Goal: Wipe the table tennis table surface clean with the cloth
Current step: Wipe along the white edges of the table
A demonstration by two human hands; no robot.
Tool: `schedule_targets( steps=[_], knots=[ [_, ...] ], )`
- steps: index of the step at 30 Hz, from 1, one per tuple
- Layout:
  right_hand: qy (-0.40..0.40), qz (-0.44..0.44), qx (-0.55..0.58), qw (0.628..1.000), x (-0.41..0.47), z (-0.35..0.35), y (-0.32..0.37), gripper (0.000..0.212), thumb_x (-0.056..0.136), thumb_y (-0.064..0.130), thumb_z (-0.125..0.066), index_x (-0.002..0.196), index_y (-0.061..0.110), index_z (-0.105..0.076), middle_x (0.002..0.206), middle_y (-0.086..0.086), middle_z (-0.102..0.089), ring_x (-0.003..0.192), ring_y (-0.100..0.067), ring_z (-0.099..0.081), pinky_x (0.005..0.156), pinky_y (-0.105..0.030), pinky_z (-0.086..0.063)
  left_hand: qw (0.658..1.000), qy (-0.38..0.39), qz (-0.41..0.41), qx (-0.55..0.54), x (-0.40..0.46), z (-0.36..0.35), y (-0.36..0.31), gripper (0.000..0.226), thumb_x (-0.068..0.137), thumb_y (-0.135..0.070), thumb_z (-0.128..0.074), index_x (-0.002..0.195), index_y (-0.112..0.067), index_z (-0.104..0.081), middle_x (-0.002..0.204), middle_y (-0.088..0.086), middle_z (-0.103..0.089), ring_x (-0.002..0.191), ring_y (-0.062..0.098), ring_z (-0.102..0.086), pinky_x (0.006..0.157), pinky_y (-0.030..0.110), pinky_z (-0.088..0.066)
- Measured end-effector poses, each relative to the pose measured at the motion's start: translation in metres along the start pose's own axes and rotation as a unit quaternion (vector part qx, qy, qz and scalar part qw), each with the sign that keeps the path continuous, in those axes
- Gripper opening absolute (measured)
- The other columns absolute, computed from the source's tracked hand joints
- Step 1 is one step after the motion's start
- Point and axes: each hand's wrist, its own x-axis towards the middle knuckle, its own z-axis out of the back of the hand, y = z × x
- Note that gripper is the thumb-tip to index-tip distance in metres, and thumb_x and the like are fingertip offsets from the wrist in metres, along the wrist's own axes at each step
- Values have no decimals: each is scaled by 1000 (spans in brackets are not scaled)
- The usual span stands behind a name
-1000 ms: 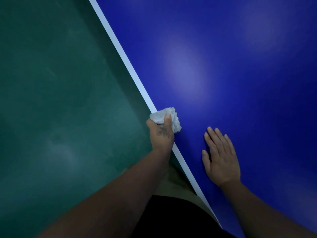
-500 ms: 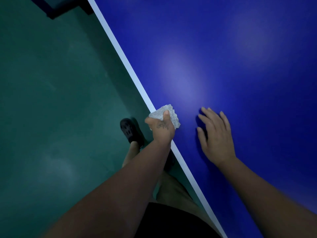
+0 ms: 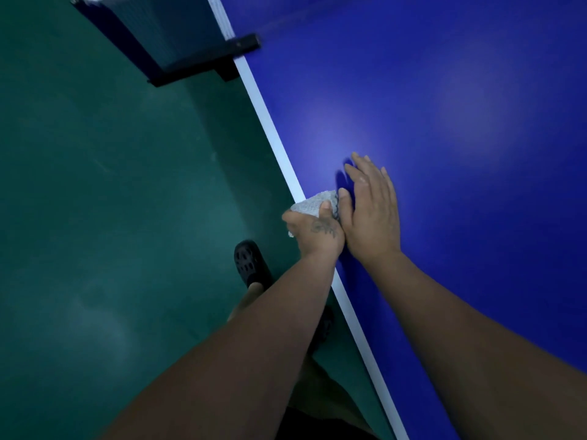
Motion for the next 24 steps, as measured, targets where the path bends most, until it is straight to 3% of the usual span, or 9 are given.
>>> schedule_targets(
  steps=[5,8,10,12,16,24],
  knots=[
    [-3,4,-11,1000,61,-22,8,40,112,17,-46,148,4,-54,166,-9,-44,157,-25,-35,133,-43,-17,1000,-1,-13,13,39,8,-56,58,107,-40,-58,143,-6,-26,153,14,-38,125,31,-55,107,40,-48],
    [-10,3,-18,1000,91,-33,11,43,113,19,-44,152,3,-50,168,-9,-41,158,-25,-33,134,-43,-15,1000,0,-18,12,62,14,-90,58,108,-38,-57,144,-4,-26,156,12,-35,117,22,-48,98,31,-40],
    [-12,0,-27,1000,106,-39,12,46,114,21,-41,156,3,-46,170,-10,-37,160,-26,-30,134,-46,-16,1000,2,-9,-7,75,18,-111,57,108,-38,-58,144,-5,-27,157,10,-36,117,22,-48,99,31,-40],
    [-11,-8,-46,999,113,-43,14,49,115,24,-39,159,4,-42,173,-8,-32,162,-25,-25,134,-48,-16,1000,2,-1,-15,88,20,-128,57,108,-38,-58,144,-6,-27,157,11,-35,123,26,-51,104,36,-43],
    [-28,-4,-52,998,114,-45,14,48,114,22,-43,159,4,-44,172,-8,-34,162,-25,-25,132,-51,-19,1000,4,-5,-18,107,23,-152,58,109,-38,-57,144,-5,-26,158,11,-35,114,18,-42,96,30,-38],
    [-29,-1,-47,998,116,-46,13,47,112,18,-48,156,1,-47,171,-10,-35,162,-27,-27,132,-54,-21,1000,13,0,-16,144,29,-191,57,109,-43,-55,141,-7,-26,149,7,-38,115,20,-45,99,30,-37]
  ],
)
